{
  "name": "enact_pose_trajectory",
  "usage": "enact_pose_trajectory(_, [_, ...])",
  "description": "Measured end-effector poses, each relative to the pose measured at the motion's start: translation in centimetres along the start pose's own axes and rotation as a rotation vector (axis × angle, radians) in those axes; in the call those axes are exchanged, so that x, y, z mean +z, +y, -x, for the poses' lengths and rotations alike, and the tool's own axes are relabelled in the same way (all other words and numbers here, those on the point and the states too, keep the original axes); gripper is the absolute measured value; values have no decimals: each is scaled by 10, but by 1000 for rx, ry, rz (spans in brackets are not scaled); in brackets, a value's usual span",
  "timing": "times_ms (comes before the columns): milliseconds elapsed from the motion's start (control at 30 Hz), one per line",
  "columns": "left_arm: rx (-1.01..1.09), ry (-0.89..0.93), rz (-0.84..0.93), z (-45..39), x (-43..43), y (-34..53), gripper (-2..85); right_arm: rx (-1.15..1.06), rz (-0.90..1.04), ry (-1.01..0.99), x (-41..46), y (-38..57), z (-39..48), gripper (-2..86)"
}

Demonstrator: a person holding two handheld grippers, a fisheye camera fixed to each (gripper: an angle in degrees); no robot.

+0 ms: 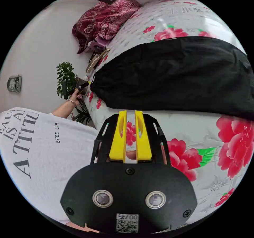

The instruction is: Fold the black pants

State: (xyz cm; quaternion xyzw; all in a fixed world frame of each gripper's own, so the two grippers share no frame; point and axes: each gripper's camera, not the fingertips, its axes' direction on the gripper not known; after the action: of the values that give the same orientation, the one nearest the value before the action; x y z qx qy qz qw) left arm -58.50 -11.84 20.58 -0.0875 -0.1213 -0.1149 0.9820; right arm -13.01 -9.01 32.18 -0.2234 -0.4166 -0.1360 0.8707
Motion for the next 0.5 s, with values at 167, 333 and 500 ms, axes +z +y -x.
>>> enact_pose_trajectory(167, [126, -128, 115, -33, 34, -19, 50, -150, 169, 36, 74, -26, 33, 58])
enact_pose_trajectory(333, [109, -124, 159, -39, 42, -40, 46, -218, -35, 137, 47, -65, 51, 82])
enact_pose_trajectory(500, [62, -62, 175, -33, 46, -55, 41, -297, -73, 152, 50, -58, 77, 92])
